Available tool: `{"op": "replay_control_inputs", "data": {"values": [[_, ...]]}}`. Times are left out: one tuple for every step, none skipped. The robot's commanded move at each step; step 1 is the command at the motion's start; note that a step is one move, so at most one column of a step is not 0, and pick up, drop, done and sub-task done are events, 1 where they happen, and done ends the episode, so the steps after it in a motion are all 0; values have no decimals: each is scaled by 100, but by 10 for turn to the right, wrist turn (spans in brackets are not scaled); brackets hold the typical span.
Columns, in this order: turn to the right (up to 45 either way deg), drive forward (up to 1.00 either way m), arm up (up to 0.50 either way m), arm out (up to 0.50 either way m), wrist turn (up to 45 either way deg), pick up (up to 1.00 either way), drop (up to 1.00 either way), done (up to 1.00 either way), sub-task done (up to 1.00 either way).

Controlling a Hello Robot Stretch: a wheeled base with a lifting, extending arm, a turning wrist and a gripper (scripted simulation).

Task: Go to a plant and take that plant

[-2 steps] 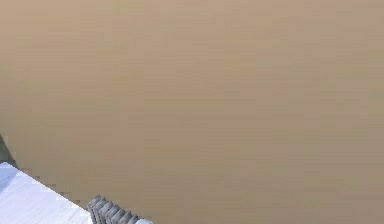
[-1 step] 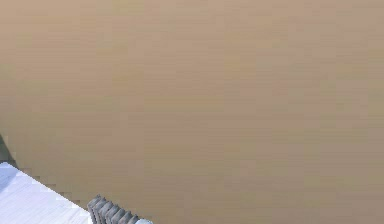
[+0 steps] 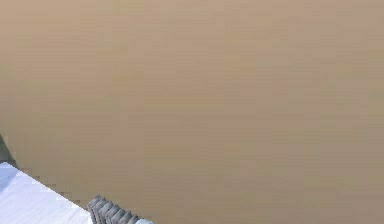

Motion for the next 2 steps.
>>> {"op": "replay_control_inputs", "data": {"values": [[0, 0, 0, 0, -450, 0, 0, 0, 0], [0, 0, 0, 0, -390, 0, 0, 0, 0]]}}
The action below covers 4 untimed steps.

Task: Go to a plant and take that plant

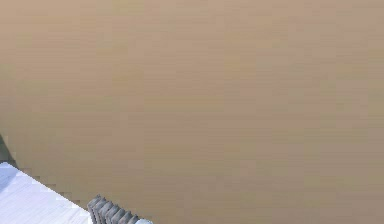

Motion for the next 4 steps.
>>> {"op": "replay_control_inputs", "data": {"values": [[0, 0, 0, -48, 0, 0, 0, 0, 0], [450, 0, 0, 0, 0, 0, 0, 0, 0], [300, 0, 0, 0, 0, 0, 0, 0, 0], [30, 0, 0, 0, 0, 0, 0, 0, 0]]}}
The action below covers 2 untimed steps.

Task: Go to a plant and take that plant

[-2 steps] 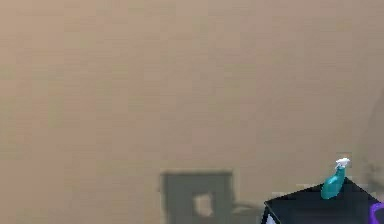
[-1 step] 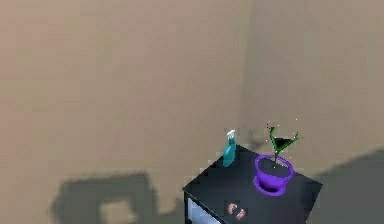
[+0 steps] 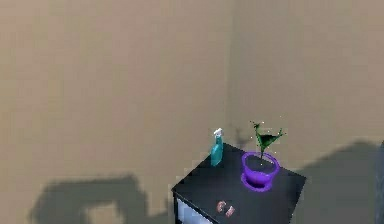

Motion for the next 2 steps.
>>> {"op": "replay_control_inputs", "data": {"values": [[0, 35, 0, 0, 0, 0, 0, 0, 0], [-450, 0, 0, 0, 0, 0, 0, 0, 0]]}}
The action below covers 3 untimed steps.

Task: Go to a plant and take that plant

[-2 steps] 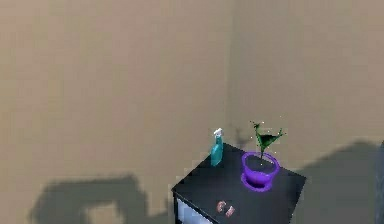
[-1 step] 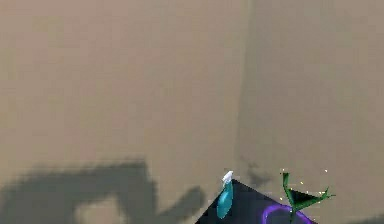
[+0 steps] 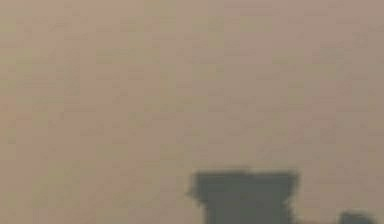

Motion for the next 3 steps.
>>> {"op": "replay_control_inputs", "data": {"values": [[0, 0, 0, 22, 0, 0, 0, 0, 0], [0, 0, 0, 0, 450, 0, 0, 0, 0], [0, 0, 0, 0, 420, 0, 0, 0, 0]]}}
